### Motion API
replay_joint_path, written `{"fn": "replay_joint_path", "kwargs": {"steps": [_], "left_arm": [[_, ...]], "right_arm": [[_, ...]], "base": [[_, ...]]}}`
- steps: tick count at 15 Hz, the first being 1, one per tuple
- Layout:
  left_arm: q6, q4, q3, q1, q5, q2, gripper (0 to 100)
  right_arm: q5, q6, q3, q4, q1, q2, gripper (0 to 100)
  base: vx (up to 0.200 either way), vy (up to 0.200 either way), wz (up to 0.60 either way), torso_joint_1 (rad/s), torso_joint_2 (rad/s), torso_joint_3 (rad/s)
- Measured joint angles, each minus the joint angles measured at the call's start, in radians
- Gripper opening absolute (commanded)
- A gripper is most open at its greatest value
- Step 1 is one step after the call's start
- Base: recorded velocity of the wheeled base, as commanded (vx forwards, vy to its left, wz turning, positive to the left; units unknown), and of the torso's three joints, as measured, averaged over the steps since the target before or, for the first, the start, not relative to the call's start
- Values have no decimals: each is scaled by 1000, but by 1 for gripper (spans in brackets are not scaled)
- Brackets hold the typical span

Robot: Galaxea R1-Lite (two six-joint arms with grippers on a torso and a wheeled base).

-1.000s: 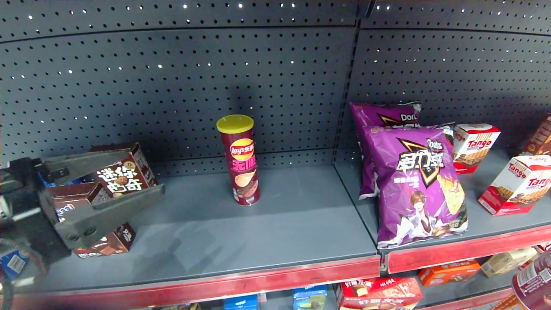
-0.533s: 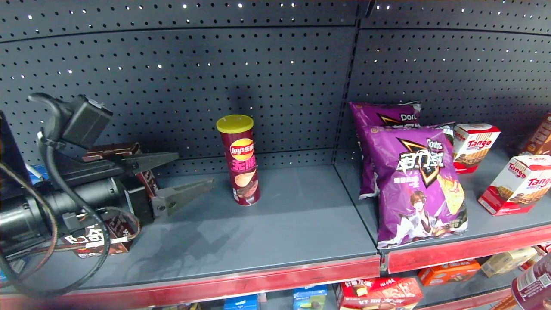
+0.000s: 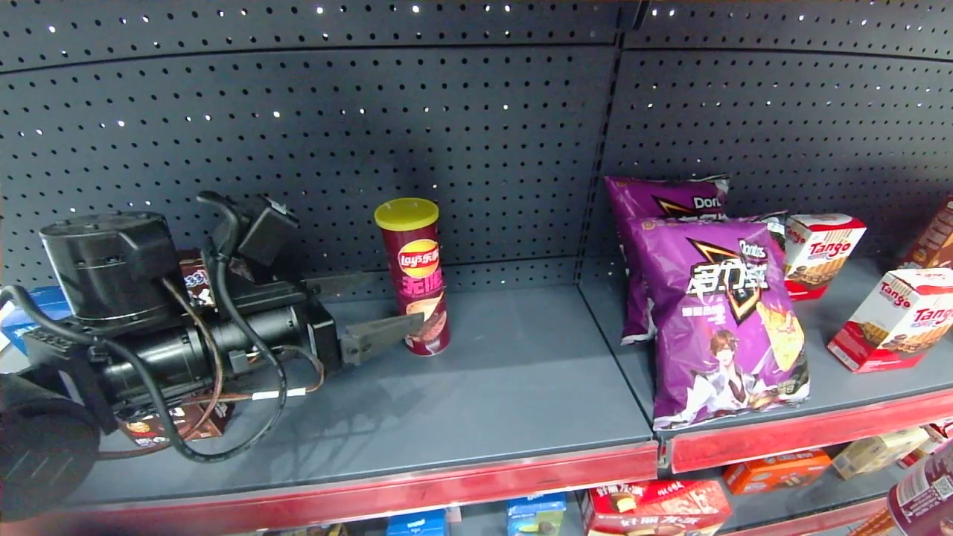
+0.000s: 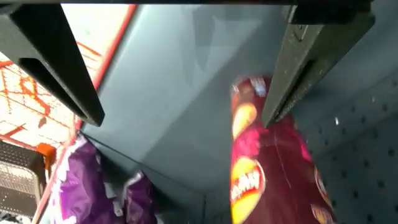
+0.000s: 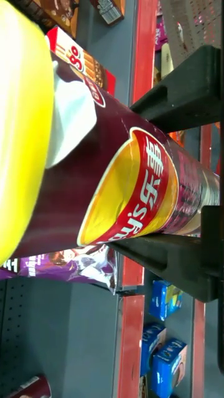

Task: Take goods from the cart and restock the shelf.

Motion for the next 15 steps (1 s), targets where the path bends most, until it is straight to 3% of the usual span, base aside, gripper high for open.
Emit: {"fn": "replay_joint_path", "kwargs": {"steps": [1,3,8,15], "left_arm": [[-1,-74,-7,13,-50,40,100],[-11,-129,-15,43,-119,107,100],[-7,-168,-78,88,-134,236,100],[-8,-175,-221,96,-163,374,100]], "right_arm": [[-1,-1,1,0,0,0,0],[-17,-5,-2,0,-1,-1,0],[-38,-7,-10,0,-1,-1,0],[-55,-20,-2,0,-2,-1,0]], "base": [[0,0,0,0,0,0],[0,0,0,0,0,0],[0,0,0,0,0,0],[0,0,0,0,0,0]]}}
